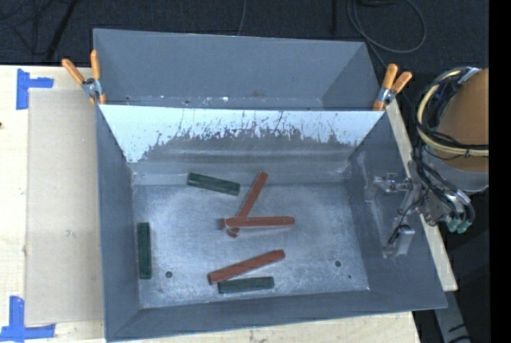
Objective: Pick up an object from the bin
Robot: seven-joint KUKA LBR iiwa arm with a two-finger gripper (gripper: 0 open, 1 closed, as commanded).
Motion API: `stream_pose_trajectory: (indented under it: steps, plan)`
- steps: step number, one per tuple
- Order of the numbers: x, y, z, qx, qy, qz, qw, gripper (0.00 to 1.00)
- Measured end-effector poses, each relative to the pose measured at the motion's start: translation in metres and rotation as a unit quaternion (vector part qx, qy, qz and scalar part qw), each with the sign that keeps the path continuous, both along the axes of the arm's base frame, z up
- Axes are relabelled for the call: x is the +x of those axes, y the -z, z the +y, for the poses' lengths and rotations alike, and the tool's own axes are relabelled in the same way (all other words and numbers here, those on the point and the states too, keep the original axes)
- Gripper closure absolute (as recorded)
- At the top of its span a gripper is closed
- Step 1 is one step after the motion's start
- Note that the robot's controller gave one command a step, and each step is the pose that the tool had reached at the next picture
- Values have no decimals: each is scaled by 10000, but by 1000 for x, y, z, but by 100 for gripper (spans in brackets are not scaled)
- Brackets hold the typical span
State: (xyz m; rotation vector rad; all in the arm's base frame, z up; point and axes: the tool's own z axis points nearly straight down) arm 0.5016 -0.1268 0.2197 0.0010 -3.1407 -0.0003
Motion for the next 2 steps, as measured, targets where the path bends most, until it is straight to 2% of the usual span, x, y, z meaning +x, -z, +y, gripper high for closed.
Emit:
stream_pose_trajectory:
  steps: [1, 2]
  plan:
    - [-10, 53, 9, -9, -1285, -33, 9917, 0]
    - [-26, 59, 74, 20, -2600, 1, 9656, 0]
